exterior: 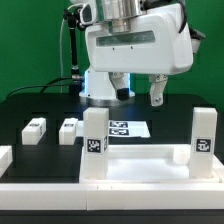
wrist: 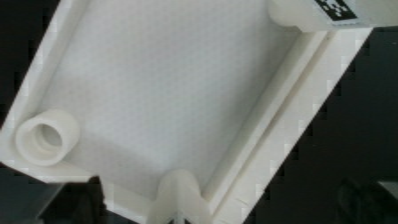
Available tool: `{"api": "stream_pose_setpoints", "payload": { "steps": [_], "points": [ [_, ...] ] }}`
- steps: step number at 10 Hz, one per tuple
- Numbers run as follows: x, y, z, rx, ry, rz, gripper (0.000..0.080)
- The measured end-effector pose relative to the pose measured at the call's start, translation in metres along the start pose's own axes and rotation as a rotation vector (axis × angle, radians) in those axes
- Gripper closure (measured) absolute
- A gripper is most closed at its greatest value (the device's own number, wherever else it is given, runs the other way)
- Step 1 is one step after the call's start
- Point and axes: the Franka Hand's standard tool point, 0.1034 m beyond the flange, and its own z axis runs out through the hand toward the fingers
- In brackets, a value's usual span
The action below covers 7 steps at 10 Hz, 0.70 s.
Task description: Assemble desk
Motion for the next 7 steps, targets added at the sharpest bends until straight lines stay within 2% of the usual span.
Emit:
{"api": "stream_pose_setpoints", "payload": {
  "steps": [3, 5, 7],
  "points": [
    [-0.002, 0.004, 0.002, 0.004, -0.007, 0.052, 0.0151],
    [-0.02, 0.031, 0.009, -0.002, -0.019, 0.161, 0.0151],
    [-0.047, 0.067, 0.034, -0.021, -0.025, 0.285, 0.0151]
  ]
}}
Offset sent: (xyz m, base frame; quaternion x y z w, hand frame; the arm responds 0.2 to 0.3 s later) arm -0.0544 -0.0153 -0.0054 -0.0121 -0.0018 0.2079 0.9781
